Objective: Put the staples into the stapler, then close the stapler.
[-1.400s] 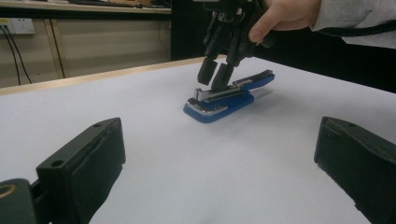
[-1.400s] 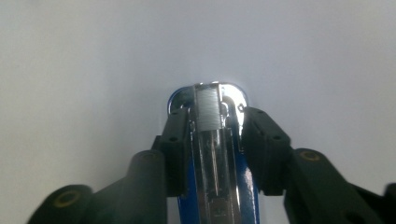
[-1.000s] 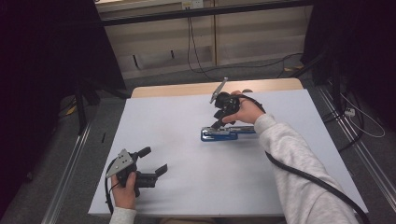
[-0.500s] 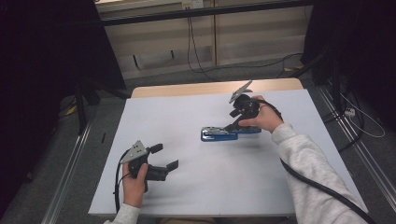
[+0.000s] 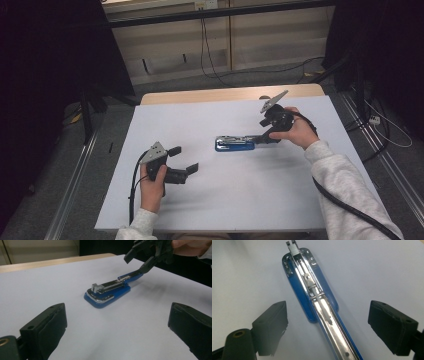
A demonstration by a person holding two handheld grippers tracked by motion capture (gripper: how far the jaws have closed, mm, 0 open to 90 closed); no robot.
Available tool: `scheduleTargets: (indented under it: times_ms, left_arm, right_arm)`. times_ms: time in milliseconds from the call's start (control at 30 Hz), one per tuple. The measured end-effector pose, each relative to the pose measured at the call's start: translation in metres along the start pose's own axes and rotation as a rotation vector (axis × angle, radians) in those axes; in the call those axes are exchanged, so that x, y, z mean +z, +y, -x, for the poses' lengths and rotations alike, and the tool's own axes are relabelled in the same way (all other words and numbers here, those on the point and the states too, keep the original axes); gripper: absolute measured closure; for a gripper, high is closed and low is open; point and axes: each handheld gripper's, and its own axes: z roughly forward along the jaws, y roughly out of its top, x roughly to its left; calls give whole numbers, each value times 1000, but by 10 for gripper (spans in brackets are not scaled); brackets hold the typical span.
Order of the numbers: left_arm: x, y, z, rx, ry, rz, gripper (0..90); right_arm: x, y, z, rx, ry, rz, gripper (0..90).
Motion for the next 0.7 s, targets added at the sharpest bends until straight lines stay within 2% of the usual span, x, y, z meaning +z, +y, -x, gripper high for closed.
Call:
scheduleTargets:
  times_ms: [133,200,300,433,600,633,700]
  left_arm:
    - [6,3,-2,19,19,-20,22]
    - [9,3,-5,-2,14,-10,22]
    - [13,2,-8,-11,37,-9,23]
    - [21,4,-11,-9,58,-47,25]
    - [34,6,-13,0,73,-53,33]
    - [37,6,-13,-15,73,-55,31]
    - [42,8,-15,-3,86,-80,31]
  right_arm:
    - [-4,-9,-1,12,-13,23,145]
    - [-6,-14,-2,17,-16,32,143]
    - [-8,-21,-4,22,-28,40,140]
    - [-11,-29,-3,35,-35,39,132]
    - [-15,-35,-2,49,-51,52,129]
    - [-16,-36,-2,54,-52,58,129]
    - [-17,-38,-2,55,-61,57,127]
